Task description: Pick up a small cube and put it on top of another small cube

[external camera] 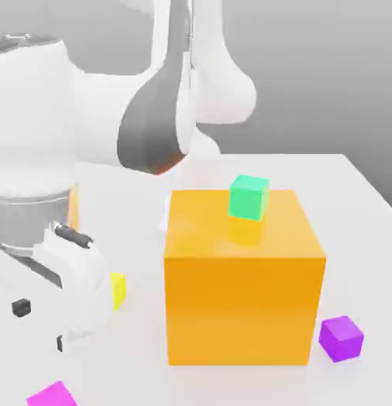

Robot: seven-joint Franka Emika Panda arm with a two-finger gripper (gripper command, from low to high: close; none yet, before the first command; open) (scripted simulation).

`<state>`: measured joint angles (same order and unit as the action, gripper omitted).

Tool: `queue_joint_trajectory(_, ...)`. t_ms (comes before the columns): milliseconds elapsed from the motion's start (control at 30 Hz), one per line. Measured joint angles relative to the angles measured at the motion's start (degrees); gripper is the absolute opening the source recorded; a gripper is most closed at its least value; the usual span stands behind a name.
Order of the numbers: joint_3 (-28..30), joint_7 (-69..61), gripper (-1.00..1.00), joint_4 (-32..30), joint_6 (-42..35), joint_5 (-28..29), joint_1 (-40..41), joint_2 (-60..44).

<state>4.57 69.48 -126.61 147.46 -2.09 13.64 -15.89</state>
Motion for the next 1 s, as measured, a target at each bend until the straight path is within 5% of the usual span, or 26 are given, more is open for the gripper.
queue_joint_trajectory(233,-0.3,1.0,0.0,2.2,7.3,-3.0,2.1,-14.6)
queue_joint_trajectory(267,-0.5,0.9,-1.0,2.5,8.4,-3.2,2.2,-15.9)
queue_joint_trajectory(500,-0.4,0.8,-1.0,2.5,8.4,-3.2,2.2,-15.9)
queue_joint_trajectory(1000,-5.2,-13.0,-1.0,-8.2,-10.7,2.9,-4.6,13.9)
